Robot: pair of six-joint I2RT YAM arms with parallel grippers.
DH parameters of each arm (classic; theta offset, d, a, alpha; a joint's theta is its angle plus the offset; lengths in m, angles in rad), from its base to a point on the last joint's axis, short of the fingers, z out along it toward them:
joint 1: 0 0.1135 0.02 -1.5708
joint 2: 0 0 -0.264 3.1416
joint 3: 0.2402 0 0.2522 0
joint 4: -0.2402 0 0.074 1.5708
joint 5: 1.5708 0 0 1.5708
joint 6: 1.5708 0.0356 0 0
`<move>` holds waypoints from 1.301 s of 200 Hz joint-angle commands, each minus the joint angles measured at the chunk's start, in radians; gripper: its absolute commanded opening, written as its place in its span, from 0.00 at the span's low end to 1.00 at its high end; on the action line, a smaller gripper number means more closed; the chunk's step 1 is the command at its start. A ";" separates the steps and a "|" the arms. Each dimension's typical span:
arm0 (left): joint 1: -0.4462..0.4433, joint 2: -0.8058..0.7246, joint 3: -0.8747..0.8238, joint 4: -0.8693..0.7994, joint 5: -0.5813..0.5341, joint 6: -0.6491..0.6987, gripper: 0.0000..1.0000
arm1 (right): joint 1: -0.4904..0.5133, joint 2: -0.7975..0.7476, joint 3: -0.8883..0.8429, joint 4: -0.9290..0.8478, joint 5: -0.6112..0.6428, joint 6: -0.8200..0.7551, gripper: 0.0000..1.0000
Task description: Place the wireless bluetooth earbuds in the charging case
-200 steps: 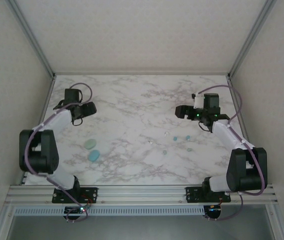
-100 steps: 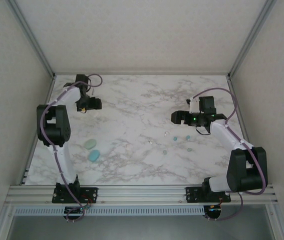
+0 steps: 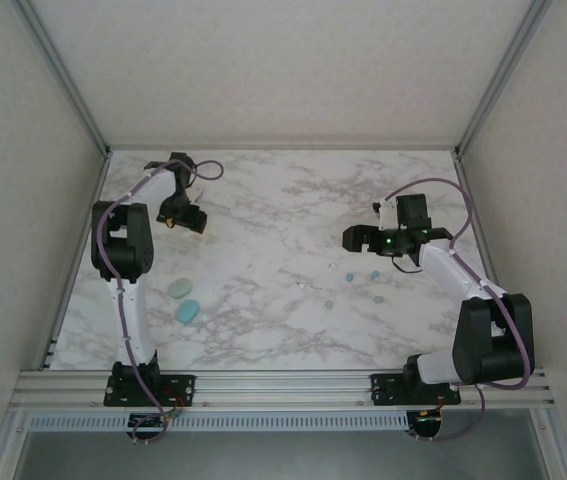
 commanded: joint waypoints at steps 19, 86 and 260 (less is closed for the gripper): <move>-0.015 0.049 0.064 -0.095 -0.016 0.061 0.66 | 0.007 -0.025 -0.011 -0.029 0.021 -0.010 0.99; -0.040 0.020 0.064 -0.161 0.026 -0.006 0.59 | 0.008 -0.027 -0.020 -0.033 0.049 0.009 0.99; -0.586 -0.168 -0.152 0.043 -0.053 -0.782 0.59 | 0.008 -0.082 -0.105 0.031 0.091 0.096 0.99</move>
